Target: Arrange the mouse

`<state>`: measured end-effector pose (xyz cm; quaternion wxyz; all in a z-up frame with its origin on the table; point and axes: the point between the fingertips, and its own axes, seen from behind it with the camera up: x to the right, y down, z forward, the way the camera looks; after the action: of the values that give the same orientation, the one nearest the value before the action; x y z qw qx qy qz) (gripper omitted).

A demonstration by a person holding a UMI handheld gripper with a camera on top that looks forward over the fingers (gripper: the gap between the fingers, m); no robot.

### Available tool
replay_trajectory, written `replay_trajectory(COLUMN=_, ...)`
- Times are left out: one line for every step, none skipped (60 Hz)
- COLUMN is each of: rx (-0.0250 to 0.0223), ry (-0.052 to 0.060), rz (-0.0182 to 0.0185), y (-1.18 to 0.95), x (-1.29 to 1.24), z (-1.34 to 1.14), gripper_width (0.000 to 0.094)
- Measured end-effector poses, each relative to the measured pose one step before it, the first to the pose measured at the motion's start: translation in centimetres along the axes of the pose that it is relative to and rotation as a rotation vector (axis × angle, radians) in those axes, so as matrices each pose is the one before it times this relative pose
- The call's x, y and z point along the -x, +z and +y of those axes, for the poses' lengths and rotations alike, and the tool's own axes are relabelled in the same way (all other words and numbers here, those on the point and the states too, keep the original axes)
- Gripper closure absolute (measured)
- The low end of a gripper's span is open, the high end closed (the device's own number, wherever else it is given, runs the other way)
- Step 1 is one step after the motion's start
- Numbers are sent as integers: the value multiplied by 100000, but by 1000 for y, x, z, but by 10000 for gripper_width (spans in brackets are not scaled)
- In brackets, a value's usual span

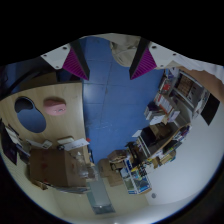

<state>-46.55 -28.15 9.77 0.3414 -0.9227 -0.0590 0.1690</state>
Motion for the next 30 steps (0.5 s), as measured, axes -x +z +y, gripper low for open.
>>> replay_trajectory(rx=-80, ry=-51, rz=85, y=-25, x=-100, z=-4, gripper_width=101)
replay_trajectory(rx=-128, ry=-99, rz=-23, y=-31, x=-126, z=0, gripper_width=105)
replay_trajectory(rx=-179, ry=-63, rz=-152, y=-40, x=-129, z=10, gripper_width=106)
replay_trajectory(rx=-222, ry=50, rz=-52, y=-66, x=-209, z=-13, gripper_width=107)
replay_trajectory(rx=-215, ry=271, rz=206, y=-75, x=-320, z=20, gripper_width=105)
replay_trajectory(rx=-289, ry=620, rz=279, y=68, x=-938, z=108, gripper_width=105)
replay_trajectory(rx=-304, ry=632, rz=597, y=-82, x=-500, z=14, gripper_width=104)
replay_trajectory(rx=-292, ry=536, rz=495, y=4, x=-863, z=-2, gripper_width=104)
replay_trajectory(rx=-186, ry=667, rz=528, y=-101, x=-578, z=73, gripper_width=106)
replay_trajectory(rx=-64, ry=707, rz=655, y=-124, x=-178, z=-35, gripper_width=108)
replay_trajectory(rx=130, ry=380, rz=191, y=-4, x=-861, z=89, gripper_width=104)
replay_trajectory(rx=97, ry=308, rz=302, y=-76, x=-534, z=36, gripper_width=108)
replay_trajectory(rx=-58, ry=119, rz=307, y=-64, x=-537, z=16, gripper_width=108)
replay_trajectory(rx=-164, ry=-36, rz=591, y=-323, x=99, z=-38, gripper_width=105)
replay_trajectory(rx=81, ry=-135, rz=763, y=-665, x=-33, z=61, gripper_width=106)
replay_trajectory(rx=-180, ry=-634, rz=257, y=403, x=-1258, z=-107, gripper_width=105)
replay_trajectory(rx=-312, ry=-753, rz=167, y=700, x=-1532, z=6, gripper_width=106)
replay_trajectory(rx=-281, ry=-727, rz=787, y=94, x=-765, z=-27, gripper_width=109)
replay_trajectory(rx=-357, ry=-767, rz=870, y=152, x=-815, z=-67, gripper_width=107)
replay_trajectory(rx=-405, ry=-732, rz=903, y=151, x=-837, z=-111, gripper_width=104)
replay_trajectory(rx=-452, ry=-725, rz=857, y=233, x=-846, z=-77, gripper_width=108)
replay_trajectory(rx=-305, ry=-676, rz=848, y=238, x=-861, z=-82, gripper_width=109)
replay_trajectory(rx=-174, ry=-530, rz=846, y=296, x=-883, z=-66, gripper_width=106)
replay_trajectory(rx=-162, ry=-294, rz=850, y=316, x=-902, z=-60, gripper_width=107)
replay_trajectory(rx=-169, ry=-198, rz=1231, y=-402, x=-46, z=-138, gripper_width=107)
replay_trajectory(rx=-474, ry=-282, rz=317, y=744, x=-1184, z=-209, gripper_width=109)
replay_trajectory(rx=-543, ry=-206, rz=505, y=439, x=-753, z=-201, gripper_width=107)
replay_trajectory(rx=-521, ry=-156, rz=640, y=418, x=-794, z=-218, gripper_width=105)
replay_trajectory(rx=-370, ry=-188, rz=777, y=454, x=-809, z=-184, gripper_width=111)
replay_trajectory(rx=-414, ry=-331, rz=739, y=454, x=-775, z=-159, gripper_width=106)
